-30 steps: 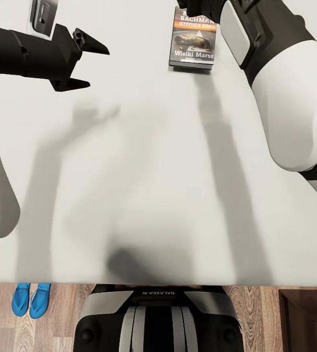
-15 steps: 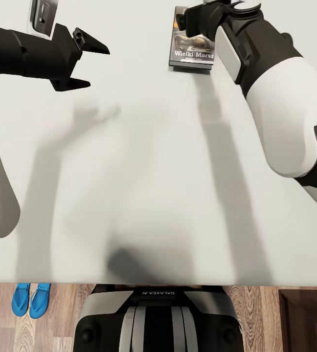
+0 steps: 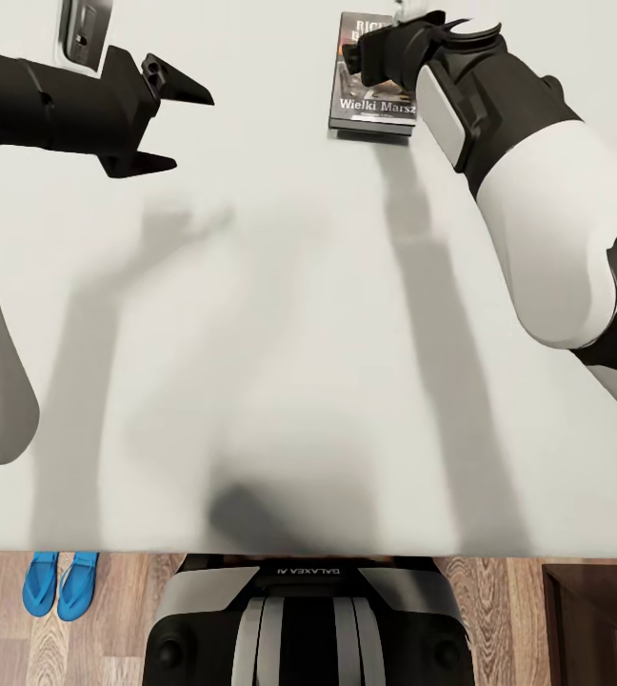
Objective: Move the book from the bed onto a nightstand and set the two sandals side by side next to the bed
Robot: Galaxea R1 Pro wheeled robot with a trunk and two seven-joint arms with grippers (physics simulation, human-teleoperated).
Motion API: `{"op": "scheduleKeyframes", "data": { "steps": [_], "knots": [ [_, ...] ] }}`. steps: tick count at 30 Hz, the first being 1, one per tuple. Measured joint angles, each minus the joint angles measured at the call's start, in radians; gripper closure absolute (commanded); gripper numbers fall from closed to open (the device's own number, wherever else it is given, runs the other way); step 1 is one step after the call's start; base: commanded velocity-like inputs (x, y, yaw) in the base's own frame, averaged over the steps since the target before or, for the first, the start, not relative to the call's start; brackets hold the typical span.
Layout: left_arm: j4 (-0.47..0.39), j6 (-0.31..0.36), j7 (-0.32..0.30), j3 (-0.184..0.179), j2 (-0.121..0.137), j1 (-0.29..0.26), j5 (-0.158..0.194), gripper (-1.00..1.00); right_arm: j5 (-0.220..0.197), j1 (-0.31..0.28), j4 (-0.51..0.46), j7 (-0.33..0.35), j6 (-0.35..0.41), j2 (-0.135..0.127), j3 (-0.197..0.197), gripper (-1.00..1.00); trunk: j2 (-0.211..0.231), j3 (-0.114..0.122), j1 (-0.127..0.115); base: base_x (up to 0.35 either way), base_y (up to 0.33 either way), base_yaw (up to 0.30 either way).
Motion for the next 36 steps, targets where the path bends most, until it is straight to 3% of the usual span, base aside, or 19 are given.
{"op": "scheduleKeyframes", "data": {
  "steps": [4,28,36],
  "knots": [
    [0.000,0.002,-0.018,0.000,0.001,0.002,-0.002,-1.00,-0.001,-0.003,0.040,0.000,0.000,0.000,-0.003,-1.00,0.000,0.000,0.000,0.000,0.000,0.000],
    [0.000,0.004,-0.029,0.001,0.004,0.008,-0.004,-1.00,-0.005,-0.008,0.044,-0.002,0.011,0.001,-0.001,-1.00,0.000,0.000,0.000,-0.002,0.000,0.000],
    [0.000,0.004,-0.029,0.000,0.004,0.008,-0.004,-1.00,-0.001,-0.010,0.044,-0.003,0.013,0.000,-0.002,-1.00,0.000,0.000,0.000,-0.174,-0.065,0.000]
  ]
}}
